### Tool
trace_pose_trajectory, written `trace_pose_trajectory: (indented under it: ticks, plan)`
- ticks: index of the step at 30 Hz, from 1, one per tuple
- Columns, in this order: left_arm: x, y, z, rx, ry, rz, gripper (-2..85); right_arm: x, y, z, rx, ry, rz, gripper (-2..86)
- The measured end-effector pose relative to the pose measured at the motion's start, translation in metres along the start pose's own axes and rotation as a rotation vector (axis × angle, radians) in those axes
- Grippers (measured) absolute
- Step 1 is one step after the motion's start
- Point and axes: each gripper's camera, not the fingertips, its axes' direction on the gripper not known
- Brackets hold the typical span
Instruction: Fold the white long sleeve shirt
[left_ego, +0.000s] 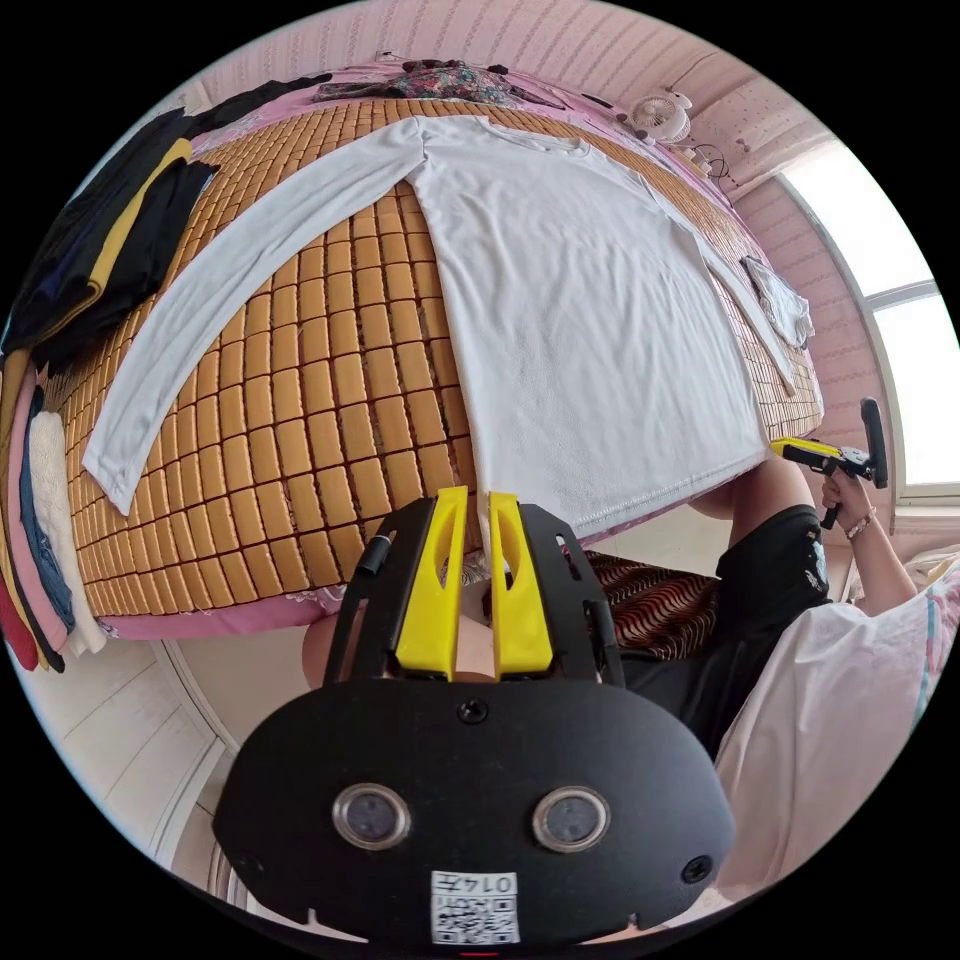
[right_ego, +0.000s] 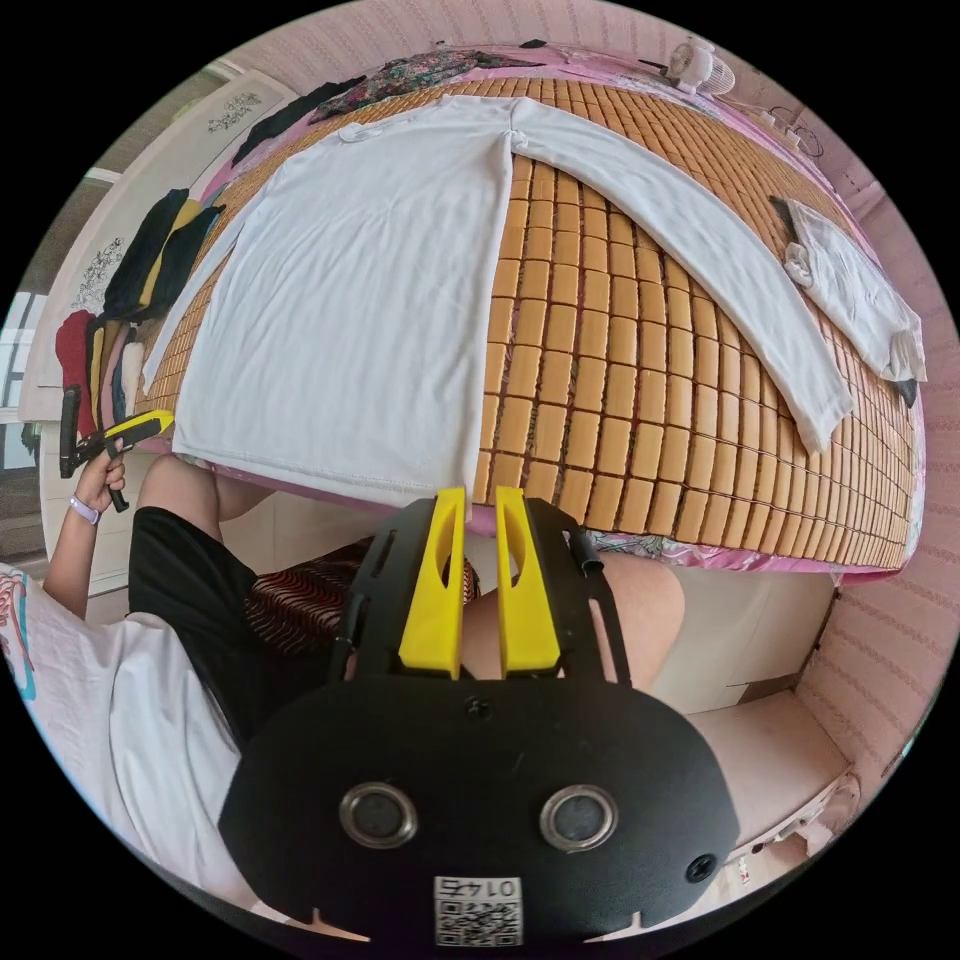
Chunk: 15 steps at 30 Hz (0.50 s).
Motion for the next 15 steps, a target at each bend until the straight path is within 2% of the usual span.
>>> trace_pose_trajectory:
  ticks: [3,5,11,15]
  plan:
    - [-0.023,0.016,-0.023,0.076,-0.044,-0.014,4.6,-0.055,0.014,-0.037,0.282,0.316,-0.169,4.8]
    - [-0.042,0.027,-0.040,0.147,-0.103,-0.048,5.0,-0.087,0.011,-0.040,0.369,0.370,-0.286,4.9]
    - [-0.135,0.079,-0.088,0.409,-0.196,-0.340,6.3,-0.191,-0.051,-0.024,0.417,0.044,-0.564,5.8]
    - [-0.193,0.118,-0.099,0.569,-0.252,-0.559,5.8,-0.306,-0.097,-0.002,0.445,-0.133,-0.770,6.5]
